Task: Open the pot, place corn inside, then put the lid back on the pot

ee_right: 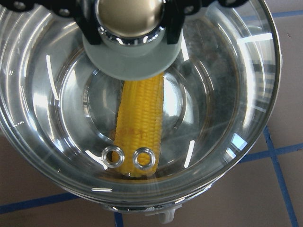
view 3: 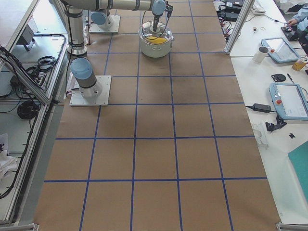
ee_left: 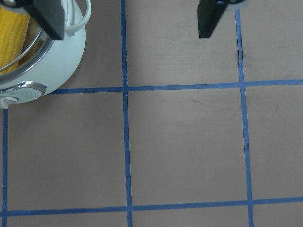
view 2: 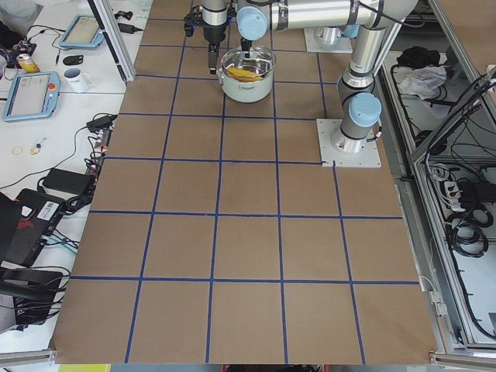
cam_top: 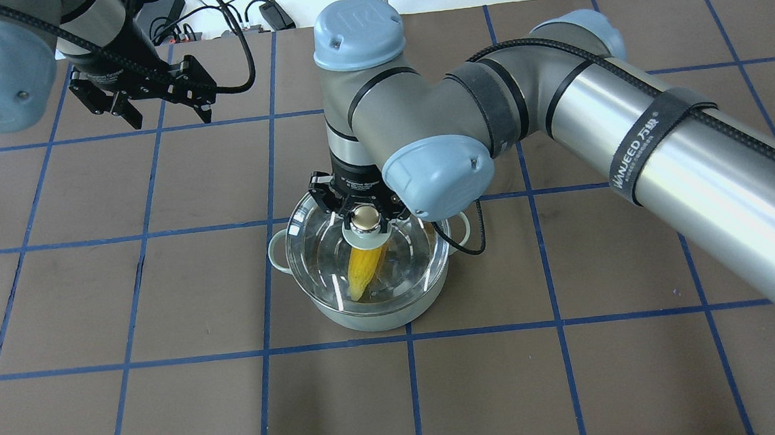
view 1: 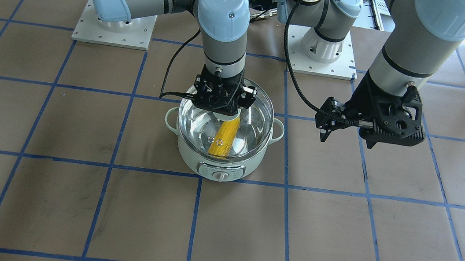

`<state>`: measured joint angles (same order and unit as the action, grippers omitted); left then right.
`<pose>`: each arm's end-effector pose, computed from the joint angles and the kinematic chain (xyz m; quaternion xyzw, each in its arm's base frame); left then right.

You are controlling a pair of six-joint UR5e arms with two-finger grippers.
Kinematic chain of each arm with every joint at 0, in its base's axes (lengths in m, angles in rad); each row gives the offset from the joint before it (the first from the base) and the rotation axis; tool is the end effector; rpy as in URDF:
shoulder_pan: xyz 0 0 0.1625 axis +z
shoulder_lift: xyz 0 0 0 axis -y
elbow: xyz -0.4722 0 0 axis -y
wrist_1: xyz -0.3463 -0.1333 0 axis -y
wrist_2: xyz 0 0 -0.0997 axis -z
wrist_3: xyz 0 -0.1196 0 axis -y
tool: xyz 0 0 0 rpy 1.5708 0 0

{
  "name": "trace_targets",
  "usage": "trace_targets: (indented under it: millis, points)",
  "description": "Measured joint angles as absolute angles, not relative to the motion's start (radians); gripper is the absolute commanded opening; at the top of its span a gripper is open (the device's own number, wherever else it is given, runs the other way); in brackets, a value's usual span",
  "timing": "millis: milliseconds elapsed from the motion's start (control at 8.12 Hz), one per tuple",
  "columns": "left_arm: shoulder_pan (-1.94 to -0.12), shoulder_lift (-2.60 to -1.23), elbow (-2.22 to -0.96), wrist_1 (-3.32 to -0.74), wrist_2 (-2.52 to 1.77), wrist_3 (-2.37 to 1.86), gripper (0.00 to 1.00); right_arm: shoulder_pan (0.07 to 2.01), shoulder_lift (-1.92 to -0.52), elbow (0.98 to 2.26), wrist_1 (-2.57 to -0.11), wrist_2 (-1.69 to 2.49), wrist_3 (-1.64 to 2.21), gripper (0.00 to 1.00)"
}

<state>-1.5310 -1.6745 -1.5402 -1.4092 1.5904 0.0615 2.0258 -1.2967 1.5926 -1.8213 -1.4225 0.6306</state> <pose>-0.1108 -0.5089 0.4966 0.0104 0.9989 -0.0437 0.0120 0.3788 -0.4307 0.3934 0.0891 0.9930 0.0576 0.0517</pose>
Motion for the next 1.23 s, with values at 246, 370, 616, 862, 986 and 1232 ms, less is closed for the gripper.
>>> trace_targets:
  millis: [246, 370, 616, 862, 986, 1232]
  points:
    - [-1.530, -1.625, -1.615, -1.406, 1.595, 0.044, 1.00, 2.026, -1.294, 1.596, -1.820, -1.430, 0.623, 0.32]
    - [-1.529, -1.623, -1.633, -1.404, 1.601, 0.029, 1.00, 2.026, -1.294, 1.596, -1.822, -1.434, 0.622, 0.59]
    - [-1.529, -1.635, -1.641, -1.403, 1.605, -0.007, 1.00, 2.026, -1.295, 1.597, -1.826, -1.436, 0.622, 0.80]
    - [-1.527, -1.642, -1.636, -1.405, 1.626, -0.012, 1.00, 2.026, -1.293, 1.597, -1.829, -1.430, 0.627, 0.99]
    - [-1.526, -1.644, -1.634, -1.406, 1.663, -0.012, 1.00, 2.026, -1.292, 1.596, -1.834, -1.428, 0.627, 0.99]
    - [-1.525, -1.646, -1.621, -1.408, 1.695, -0.016, 1.00, 2.026, -1.292, 1.592, -1.841, -1.434, 0.623, 0.91]
